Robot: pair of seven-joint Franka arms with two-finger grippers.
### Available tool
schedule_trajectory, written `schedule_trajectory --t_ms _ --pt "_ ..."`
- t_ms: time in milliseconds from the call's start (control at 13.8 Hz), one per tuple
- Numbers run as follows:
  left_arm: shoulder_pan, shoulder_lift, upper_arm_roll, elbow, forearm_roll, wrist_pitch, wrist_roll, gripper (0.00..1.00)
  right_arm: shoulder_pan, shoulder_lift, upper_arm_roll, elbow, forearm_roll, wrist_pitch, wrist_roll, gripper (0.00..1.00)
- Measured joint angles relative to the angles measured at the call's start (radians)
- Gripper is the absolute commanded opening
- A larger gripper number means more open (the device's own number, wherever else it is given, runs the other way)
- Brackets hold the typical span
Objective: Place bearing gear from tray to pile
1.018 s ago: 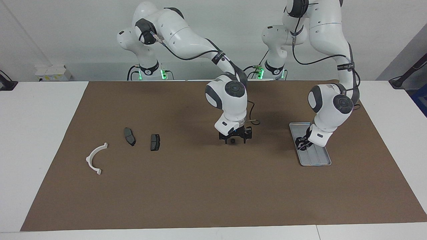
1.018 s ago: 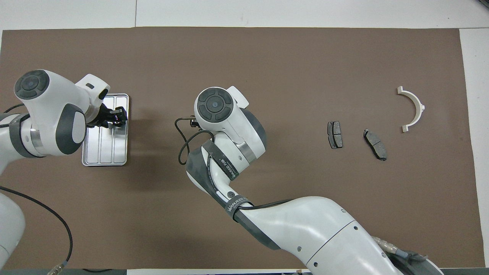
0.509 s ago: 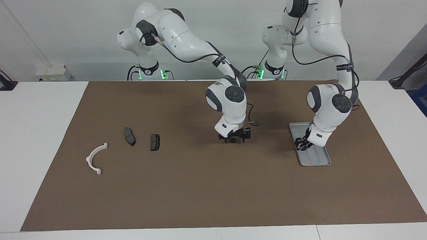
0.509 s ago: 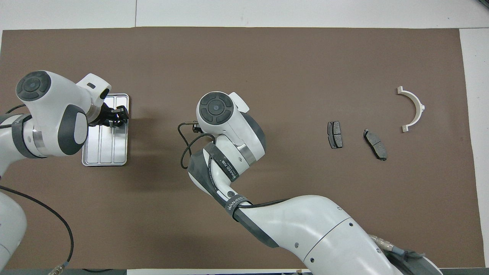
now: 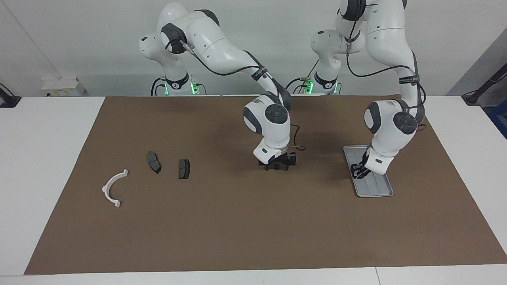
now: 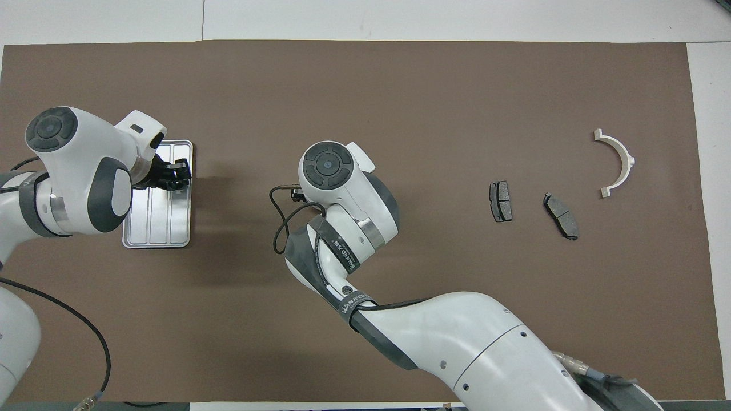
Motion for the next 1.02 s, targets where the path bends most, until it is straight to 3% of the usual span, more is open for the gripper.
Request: schedule_trajectory --t_ms 73,218,291,727,1018 --pt "0.0 0.0 0.0 -0.001 0.0 0.002 0.0 0.24 0.0 -0.005 0.0 -0.006 0.0 0.0 0.0 0.16" --pt "0.0 -0.001 -0.001 -0.002 -0.001 0.005 0.0 0.05 0.0 -0.011 0.001 -0.011 0.001 0.0 0.0 0.0" --pt "0.0 -0.001 -0.001 -0.002 -0.001 0.006 0.0 0.0 0.0 -0.015 0.001 -0.011 0.001 -0.002 0.0 0.0" --pt "0.0 -0.001 -0.001 0.01 -0.005 -0.003 -0.008 0.0 -0.009 -0.02 -0.003 -0.013 0.0 0.0 0.0 0.0" --pt "-0.023 -0.006 -0.019 0.132 -0.022 -0.129 -0.123 0.0 -0.156 -0.065 -0.017 -0.009 0.0 -0.003 -0.158 0.0"
